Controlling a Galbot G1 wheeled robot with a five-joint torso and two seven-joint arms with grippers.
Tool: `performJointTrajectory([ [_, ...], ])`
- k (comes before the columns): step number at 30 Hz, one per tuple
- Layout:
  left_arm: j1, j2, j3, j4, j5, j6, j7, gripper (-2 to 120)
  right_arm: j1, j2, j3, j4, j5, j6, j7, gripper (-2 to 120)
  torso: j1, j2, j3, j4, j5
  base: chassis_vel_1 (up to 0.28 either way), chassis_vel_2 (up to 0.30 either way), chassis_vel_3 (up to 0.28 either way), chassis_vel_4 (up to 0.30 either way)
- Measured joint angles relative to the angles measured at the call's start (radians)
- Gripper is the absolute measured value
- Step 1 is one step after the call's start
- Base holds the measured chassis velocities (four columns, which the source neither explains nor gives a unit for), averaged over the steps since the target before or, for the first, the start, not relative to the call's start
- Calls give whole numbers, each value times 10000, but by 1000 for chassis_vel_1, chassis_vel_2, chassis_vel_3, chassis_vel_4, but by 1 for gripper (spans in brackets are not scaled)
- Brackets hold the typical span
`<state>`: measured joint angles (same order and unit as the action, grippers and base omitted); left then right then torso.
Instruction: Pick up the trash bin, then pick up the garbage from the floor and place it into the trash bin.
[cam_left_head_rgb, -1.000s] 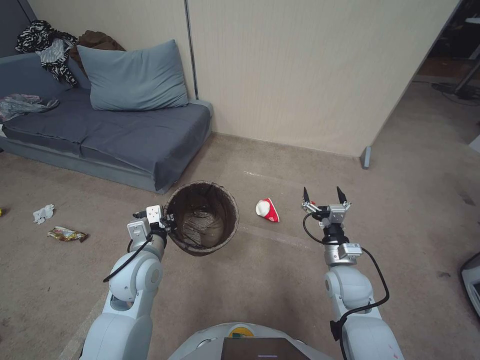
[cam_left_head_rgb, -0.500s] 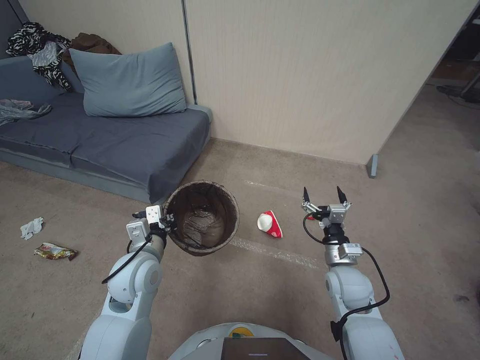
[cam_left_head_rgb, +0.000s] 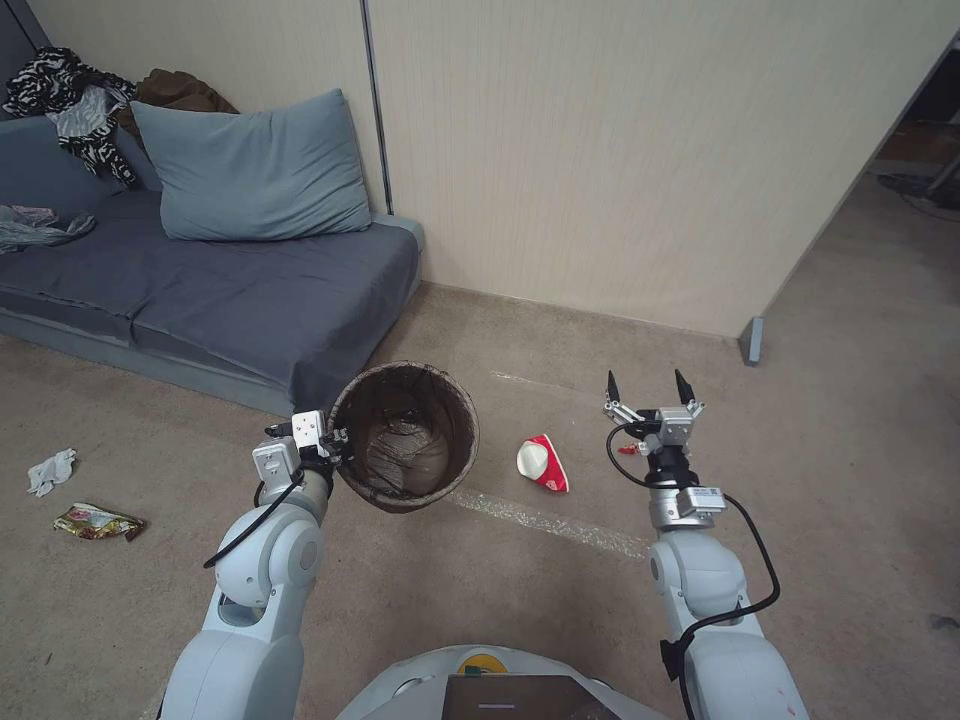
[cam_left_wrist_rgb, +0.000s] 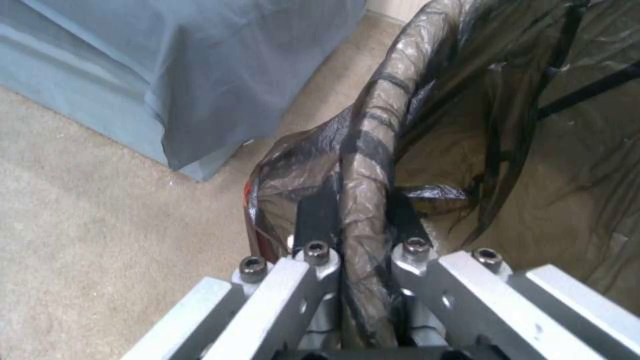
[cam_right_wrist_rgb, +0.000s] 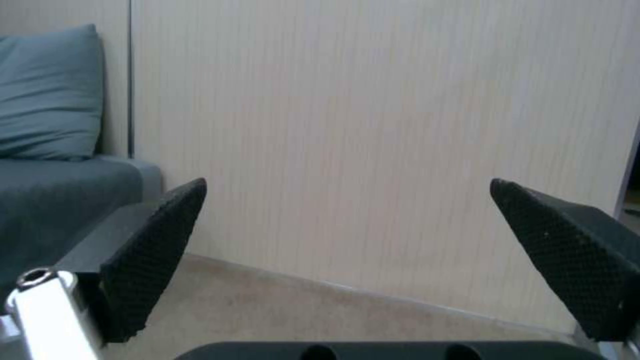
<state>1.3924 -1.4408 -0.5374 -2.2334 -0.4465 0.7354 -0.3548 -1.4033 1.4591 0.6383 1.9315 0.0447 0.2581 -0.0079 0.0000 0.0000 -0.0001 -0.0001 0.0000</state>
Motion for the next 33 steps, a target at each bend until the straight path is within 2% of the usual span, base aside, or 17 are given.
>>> performJointTrajectory([
  [33,-74,15,16,66,-20,0,12,3,183,-141,-13,18,14,-237,-96,100,0,0,1,1,0,0,0,0,0],
])
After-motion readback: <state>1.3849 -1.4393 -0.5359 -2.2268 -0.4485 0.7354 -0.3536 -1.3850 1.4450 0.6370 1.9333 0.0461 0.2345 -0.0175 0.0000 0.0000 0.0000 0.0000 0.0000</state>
